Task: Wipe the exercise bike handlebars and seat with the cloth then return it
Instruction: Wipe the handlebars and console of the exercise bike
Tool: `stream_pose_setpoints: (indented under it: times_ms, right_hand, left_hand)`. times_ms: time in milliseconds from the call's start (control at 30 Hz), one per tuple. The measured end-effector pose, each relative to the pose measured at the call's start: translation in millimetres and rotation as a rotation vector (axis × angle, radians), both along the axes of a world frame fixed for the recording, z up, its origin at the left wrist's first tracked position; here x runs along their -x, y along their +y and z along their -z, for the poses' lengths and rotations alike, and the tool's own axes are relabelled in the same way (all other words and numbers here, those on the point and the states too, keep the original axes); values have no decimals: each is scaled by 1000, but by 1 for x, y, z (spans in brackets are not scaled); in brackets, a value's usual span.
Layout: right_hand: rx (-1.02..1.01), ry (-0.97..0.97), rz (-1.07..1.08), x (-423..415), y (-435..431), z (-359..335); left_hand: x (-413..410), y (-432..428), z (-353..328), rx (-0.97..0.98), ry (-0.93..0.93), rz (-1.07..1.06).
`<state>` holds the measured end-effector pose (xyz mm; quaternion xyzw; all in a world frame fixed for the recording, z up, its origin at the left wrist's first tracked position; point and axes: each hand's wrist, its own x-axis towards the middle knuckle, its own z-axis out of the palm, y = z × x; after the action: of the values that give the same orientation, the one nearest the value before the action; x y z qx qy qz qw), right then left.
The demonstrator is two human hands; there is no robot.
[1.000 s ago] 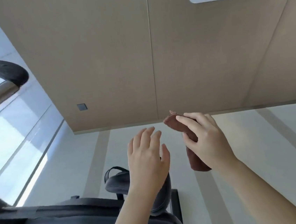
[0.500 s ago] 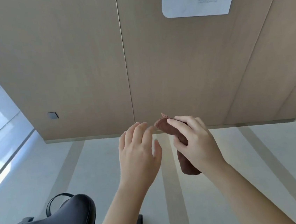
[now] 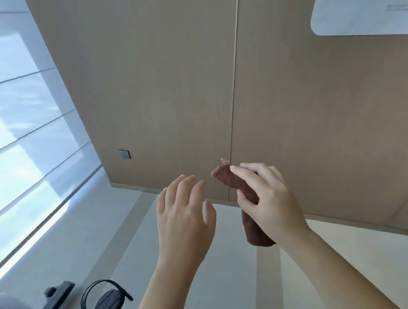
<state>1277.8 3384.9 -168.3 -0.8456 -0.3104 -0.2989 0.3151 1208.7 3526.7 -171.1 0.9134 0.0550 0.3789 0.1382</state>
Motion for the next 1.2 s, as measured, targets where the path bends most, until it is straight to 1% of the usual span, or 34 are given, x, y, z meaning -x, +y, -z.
stream_pose_setpoints:
  times_ms: [233, 333, 433, 633, 833, 967, 1133, 1200]
  right_hand:
    - [17, 3, -192, -88, 101, -12]
    - [22, -13, -279, -113, 143, -14]
    - [4, -3, -378, -129, 186, -14]
    - [-15, 3, -612, -140, 282, -16]
    - [-8, 41, -915, -134, 375, -24]
    - [14, 46, -1097, -134, 431, -39]
    - [-67, 45, -1269, -138, 506, -68]
    - [-106, 11, -1324, -137, 541, -84]
  left_hand:
    - [-73, 83, -5, 23, -8, -180]
    - [-84, 119, -6, 36, -4, -270]
    - [-85, 149, -4, 6, -7, -353]
    - [-69, 214, -8, -35, -35, -581]
    - [-51, 277, -22, -108, -64, -827]
    - [-48, 319, -38, -113, -84, -993]
    - [-41, 379, -56, -199, -122, -1204]
    - [-37, 401, -62, -223, -122, -1269]
